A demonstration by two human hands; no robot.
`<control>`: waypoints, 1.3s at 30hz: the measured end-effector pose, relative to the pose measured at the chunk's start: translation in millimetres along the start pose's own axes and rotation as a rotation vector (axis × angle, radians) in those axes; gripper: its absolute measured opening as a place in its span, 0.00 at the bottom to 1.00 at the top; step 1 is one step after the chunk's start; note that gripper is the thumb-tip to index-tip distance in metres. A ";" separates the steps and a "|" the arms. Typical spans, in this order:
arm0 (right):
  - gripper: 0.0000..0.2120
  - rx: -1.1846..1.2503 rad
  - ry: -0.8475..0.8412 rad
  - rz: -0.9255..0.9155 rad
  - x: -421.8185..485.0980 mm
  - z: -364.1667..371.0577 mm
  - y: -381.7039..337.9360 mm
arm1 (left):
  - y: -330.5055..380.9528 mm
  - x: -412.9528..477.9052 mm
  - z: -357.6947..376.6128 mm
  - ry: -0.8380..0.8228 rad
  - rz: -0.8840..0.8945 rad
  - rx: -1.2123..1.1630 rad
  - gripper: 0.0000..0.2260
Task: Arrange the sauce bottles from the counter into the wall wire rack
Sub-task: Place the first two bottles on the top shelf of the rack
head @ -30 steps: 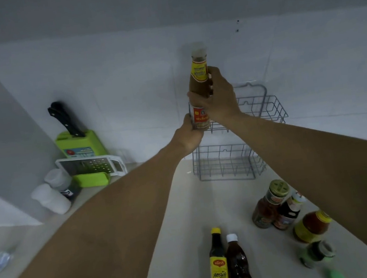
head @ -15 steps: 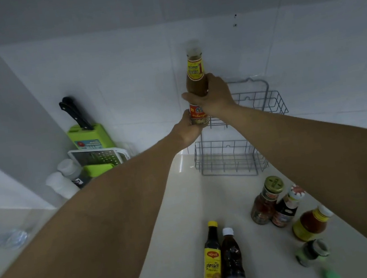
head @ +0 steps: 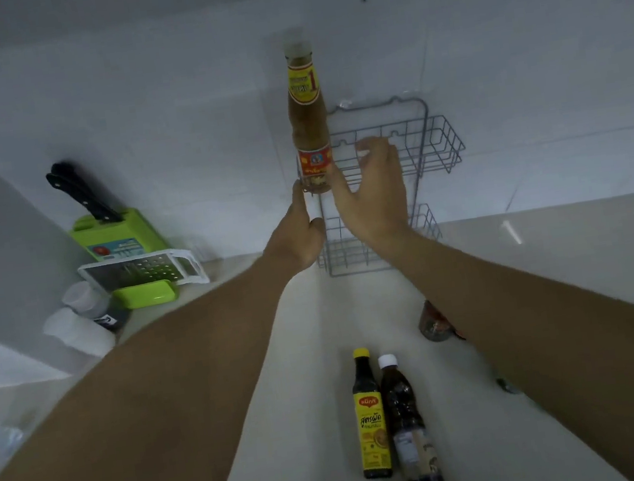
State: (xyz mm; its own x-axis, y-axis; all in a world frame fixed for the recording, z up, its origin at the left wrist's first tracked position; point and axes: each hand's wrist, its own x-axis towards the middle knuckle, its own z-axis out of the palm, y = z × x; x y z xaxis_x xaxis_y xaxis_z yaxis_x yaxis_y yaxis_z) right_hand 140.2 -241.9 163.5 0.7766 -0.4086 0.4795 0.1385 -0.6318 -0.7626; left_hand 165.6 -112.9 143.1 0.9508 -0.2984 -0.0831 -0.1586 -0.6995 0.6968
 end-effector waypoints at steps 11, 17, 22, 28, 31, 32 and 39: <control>0.19 -0.612 -0.971 0.453 -154.0 0.3 49.9 | -121.4 -76.3 109.4 -0.213 0.126 0.246 0.26; 0.16 -0.751 -0.958 0.388 -195.5 10.0 56.4 | -158.1 -106.3 154.1 -0.343 0.121 0.552 0.28; 0.15 -0.843 -0.982 0.335 -210.5 14.9 64.0 | -177.9 -111.2 168.0 -0.307 0.147 0.684 0.36; 0.16 -0.706 -0.863 0.364 -213.7 13.0 69.6 | -180.2 -115.4 172.6 -0.232 0.174 0.675 0.34; 0.19 -0.563 -0.803 0.383 -214.8 11.5 78.0 | -181.5 -113.7 173.3 -0.269 0.172 0.684 0.37; 0.18 -0.501 -0.776 0.398 -214.7 11.3 79.9 | -180.0 -113.5 172.1 -0.290 0.163 0.690 0.37; 0.20 -0.196 -0.495 0.344 -180.6 7.4 70.8 | -153.4 -92.9 145.5 -0.287 0.152 0.631 0.29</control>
State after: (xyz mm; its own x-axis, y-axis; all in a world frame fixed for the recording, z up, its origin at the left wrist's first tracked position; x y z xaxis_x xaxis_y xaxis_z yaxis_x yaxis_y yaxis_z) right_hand 14.3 -207.9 19.8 0.9553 -0.2866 -0.0718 -0.2483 -0.6470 -0.7210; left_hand 62.9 -72.4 -59.6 0.8118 -0.5215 -0.2627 -0.4907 -0.8532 0.1770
